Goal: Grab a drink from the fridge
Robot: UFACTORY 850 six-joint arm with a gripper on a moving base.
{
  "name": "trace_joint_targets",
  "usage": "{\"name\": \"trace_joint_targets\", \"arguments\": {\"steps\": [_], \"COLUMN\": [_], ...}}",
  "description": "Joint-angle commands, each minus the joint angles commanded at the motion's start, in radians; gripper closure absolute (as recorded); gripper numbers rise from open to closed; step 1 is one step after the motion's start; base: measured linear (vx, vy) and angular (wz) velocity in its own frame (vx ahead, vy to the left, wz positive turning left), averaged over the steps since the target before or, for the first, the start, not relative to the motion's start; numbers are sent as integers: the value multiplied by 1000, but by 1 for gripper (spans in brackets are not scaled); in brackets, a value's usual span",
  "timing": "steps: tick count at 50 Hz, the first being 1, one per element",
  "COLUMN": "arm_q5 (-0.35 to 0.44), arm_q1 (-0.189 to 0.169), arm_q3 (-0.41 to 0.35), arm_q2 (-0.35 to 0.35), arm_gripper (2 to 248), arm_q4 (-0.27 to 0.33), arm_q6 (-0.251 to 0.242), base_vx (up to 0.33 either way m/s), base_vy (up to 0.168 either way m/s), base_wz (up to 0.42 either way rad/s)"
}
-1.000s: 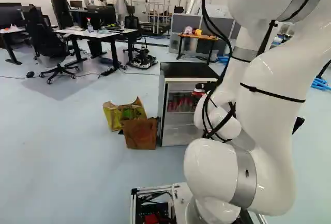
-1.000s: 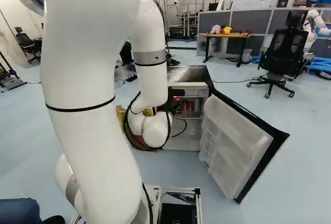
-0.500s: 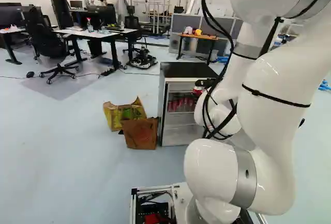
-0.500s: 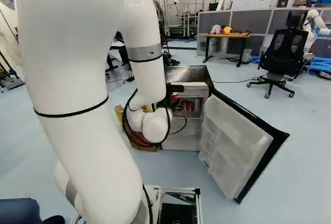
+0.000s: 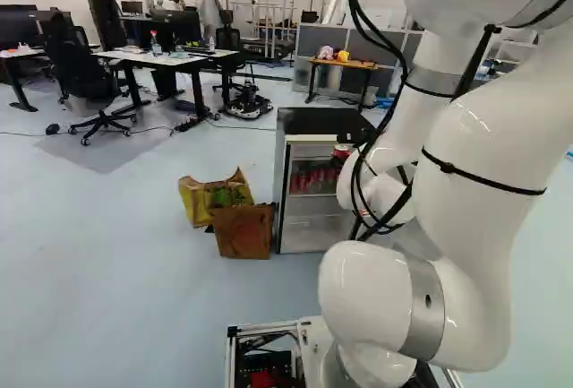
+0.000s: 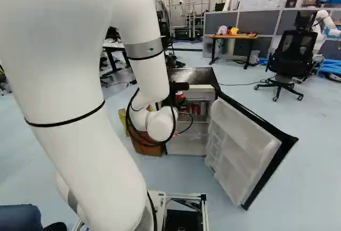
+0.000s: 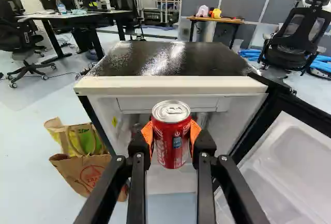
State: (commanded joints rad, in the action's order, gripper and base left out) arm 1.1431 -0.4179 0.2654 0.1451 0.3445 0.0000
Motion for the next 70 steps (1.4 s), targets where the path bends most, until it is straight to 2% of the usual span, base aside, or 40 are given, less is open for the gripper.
{"name": "trace_joint_targets", "arguments": {"steps": [10, 48, 70], "arm_q5": [-21, -21, -23], "arm_q1": [5, 25, 51], "arm_q3": [10, 60, 96], "arm_q2": [-19, -77, -102], "arm_gripper": [158, 158, 158], "arm_q4": [0, 0, -4], "arm_q6": [0, 0, 0], "base_vx": [0, 0, 0], "base_vy": [0, 0, 0], "base_wz": [0, 0, 0]}}
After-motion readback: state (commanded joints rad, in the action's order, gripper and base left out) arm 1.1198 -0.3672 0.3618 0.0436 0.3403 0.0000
